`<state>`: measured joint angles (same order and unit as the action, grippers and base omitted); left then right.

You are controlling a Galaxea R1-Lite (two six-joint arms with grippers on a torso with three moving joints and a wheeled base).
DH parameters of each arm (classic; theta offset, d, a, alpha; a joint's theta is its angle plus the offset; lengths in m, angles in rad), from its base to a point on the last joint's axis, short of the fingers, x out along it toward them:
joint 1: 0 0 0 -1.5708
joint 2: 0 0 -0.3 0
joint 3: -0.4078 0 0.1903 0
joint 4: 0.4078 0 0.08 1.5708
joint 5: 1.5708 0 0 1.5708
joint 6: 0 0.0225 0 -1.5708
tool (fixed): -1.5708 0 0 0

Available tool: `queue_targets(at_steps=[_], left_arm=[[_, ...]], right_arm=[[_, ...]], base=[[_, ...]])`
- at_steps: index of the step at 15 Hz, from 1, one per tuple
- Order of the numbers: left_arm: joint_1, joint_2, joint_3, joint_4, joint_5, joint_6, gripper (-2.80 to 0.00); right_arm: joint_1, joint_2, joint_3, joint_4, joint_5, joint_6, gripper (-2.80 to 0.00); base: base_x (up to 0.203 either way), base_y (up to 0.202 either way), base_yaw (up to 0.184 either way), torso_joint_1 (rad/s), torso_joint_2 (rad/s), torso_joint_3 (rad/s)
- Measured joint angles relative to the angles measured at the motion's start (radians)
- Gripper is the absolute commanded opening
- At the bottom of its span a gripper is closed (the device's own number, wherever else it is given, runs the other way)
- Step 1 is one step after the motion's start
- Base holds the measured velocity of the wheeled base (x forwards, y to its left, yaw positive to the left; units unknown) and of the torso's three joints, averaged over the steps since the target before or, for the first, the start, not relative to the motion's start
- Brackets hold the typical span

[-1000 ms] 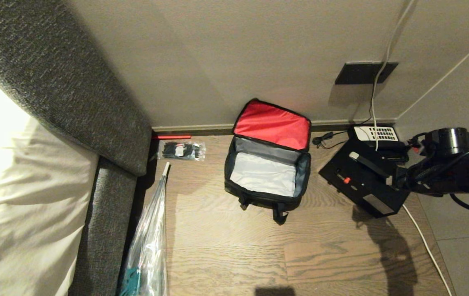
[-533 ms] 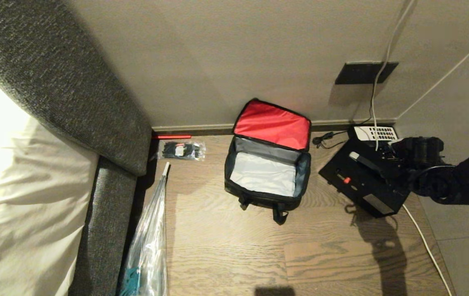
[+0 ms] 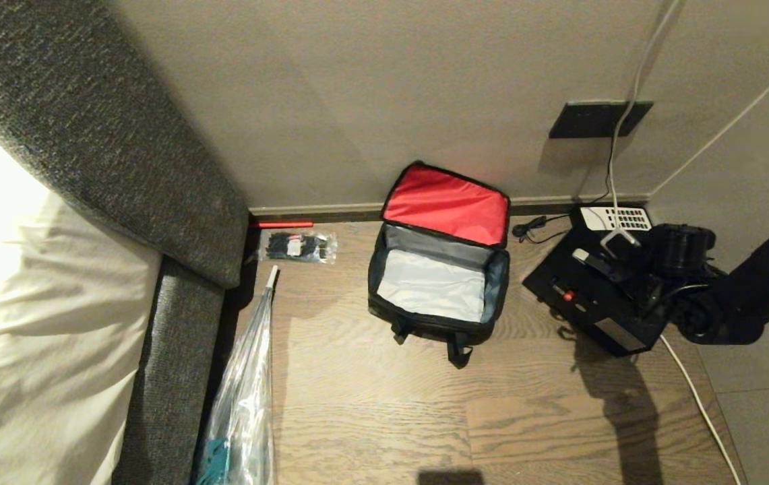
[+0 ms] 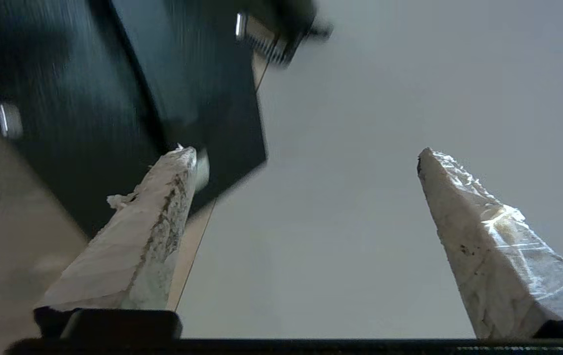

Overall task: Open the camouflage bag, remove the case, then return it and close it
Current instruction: Grip the handle again

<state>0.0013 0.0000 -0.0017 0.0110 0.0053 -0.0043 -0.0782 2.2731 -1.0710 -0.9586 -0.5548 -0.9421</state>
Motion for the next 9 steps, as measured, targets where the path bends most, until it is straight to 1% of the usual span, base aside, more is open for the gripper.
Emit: queue_targets(at_steps=[1,2,3,4,6,9], left_arm=[[0.0,0.0,0.0,0.0,0.0,0.0,-2.8],[0.0,0.0,0.0,0.0,0.0,0.0,-2.8],[0.0,0.0,0.0,0.0,0.0,0.0,-2.8],[0.0,0.0,0.0,0.0,0.0,0.0,-2.8],[0.0,0.0,0.0,-0.001,0.0,0.0,-2.8],[0.0,0.0,0.0,0.0,0.0,0.0,-2.8]], right_arm=[[0.008,0.032,-0.022,-0.058,-0.023,-0.039,0.0],[0.011,0.067,-0.049,-0.118,-0.05,-0.095,0.0],[0.015,0.105,-0.088,-0.176,-0.086,-0.149,0.0],[0.025,0.143,-0.132,-0.23,-0.129,-0.184,0.0],[0.058,0.199,-0.189,-0.309,-0.218,-0.228,0.0],[0.085,0.24,-0.202,-0.319,-0.257,-0.236,0.0]], base=[[0.0,0.0,0.0,0.0,0.0,0.0],[0.0,0.0,0.0,0.0,0.0,0.0],[0.0,0.0,0.0,0.0,0.0,0.0],[0.0,0.0,0.0,0.0,0.0,0.0],[0.0,0.0,0.0,0.0,0.0,0.0],[0.0,0.0,0.0,0.0,0.0,0.0]])
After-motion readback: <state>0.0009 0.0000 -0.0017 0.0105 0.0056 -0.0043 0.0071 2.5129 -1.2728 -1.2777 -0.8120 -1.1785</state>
